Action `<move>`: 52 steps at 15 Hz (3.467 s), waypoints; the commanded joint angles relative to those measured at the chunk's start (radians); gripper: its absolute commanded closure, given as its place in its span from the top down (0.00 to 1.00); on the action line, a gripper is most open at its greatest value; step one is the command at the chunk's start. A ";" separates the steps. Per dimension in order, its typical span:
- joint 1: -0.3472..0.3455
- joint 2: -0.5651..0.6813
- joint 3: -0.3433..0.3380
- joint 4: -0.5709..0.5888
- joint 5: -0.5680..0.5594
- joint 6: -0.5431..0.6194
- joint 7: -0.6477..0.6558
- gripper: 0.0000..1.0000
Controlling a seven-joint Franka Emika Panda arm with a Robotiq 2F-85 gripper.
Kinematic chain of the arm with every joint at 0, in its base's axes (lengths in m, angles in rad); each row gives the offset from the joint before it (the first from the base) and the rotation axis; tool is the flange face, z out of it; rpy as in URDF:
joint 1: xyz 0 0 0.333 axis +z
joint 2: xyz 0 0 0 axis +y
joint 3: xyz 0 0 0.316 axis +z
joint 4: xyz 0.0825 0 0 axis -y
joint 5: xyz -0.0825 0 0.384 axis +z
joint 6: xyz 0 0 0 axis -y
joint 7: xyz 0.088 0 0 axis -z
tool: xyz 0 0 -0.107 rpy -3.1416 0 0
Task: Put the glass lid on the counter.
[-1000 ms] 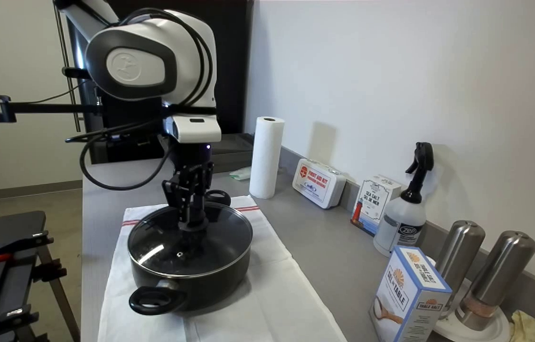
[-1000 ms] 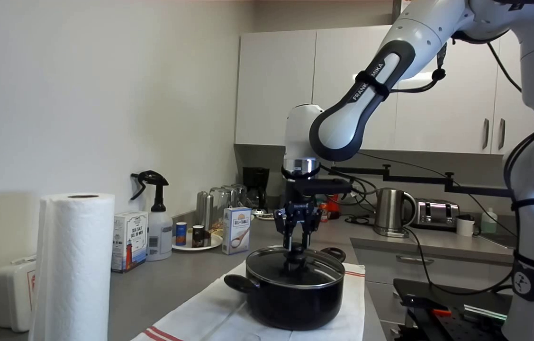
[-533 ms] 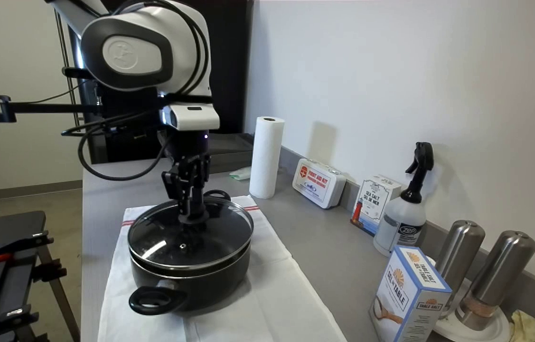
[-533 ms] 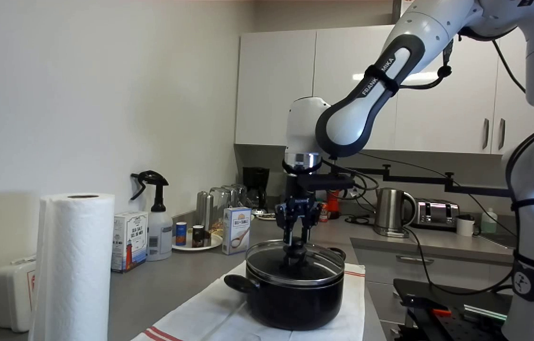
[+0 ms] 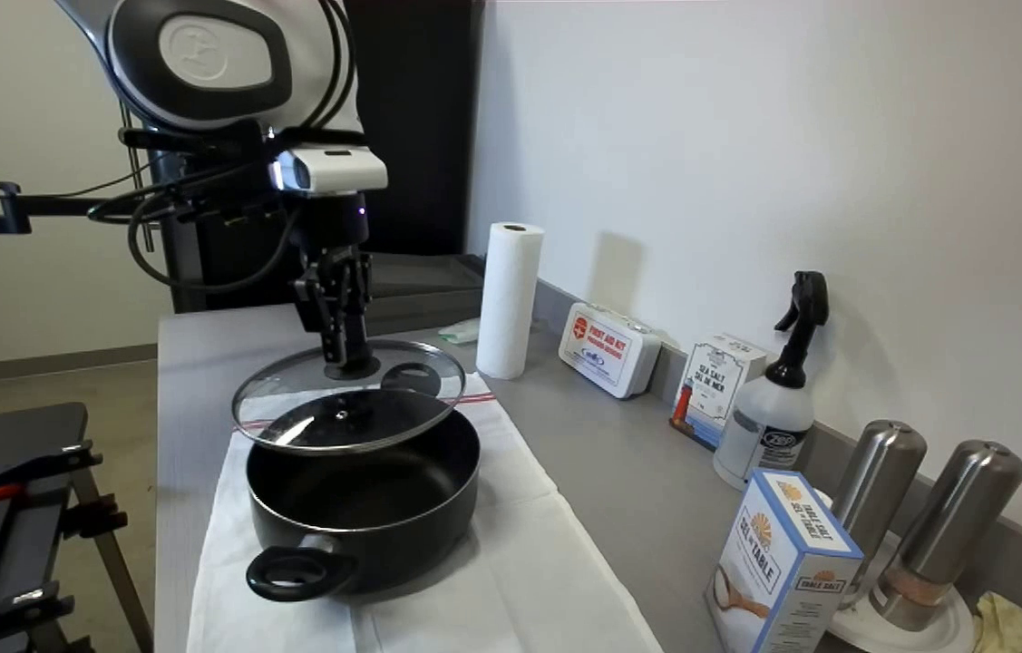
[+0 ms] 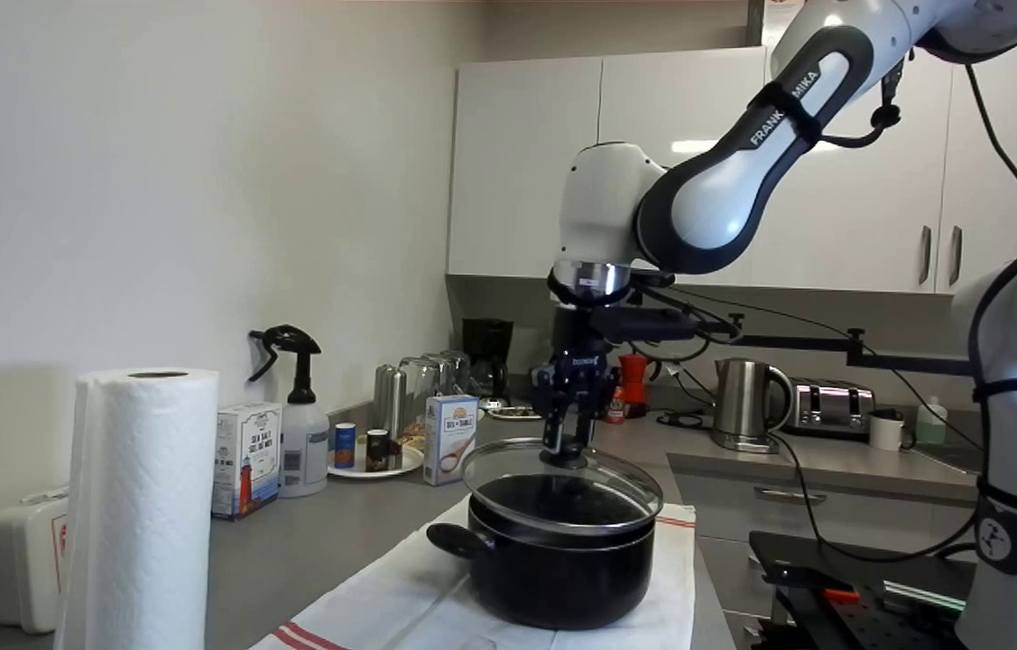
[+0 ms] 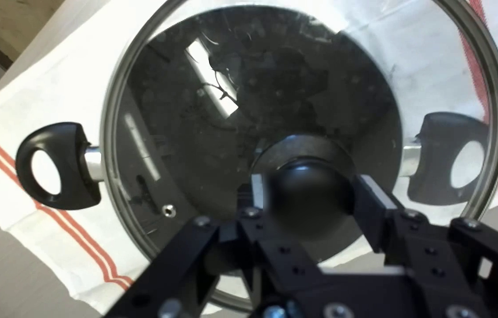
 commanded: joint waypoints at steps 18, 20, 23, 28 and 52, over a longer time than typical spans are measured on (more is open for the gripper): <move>0.287 0.311 0.204 0.238 -0.176 -0.018 0.085 0.25; 0.311 0.372 0.175 0.276 -0.180 -0.009 0.079 0.25; 0.338 0.455 0.128 0.319 -0.163 0.027 0.061 0.25; 0.340 0.537 0.092 0.344 -0.096 0.134 -0.006 0.25; 0.450 0.593 -0.016 0.333 0.140 0.238 -0.244 0.25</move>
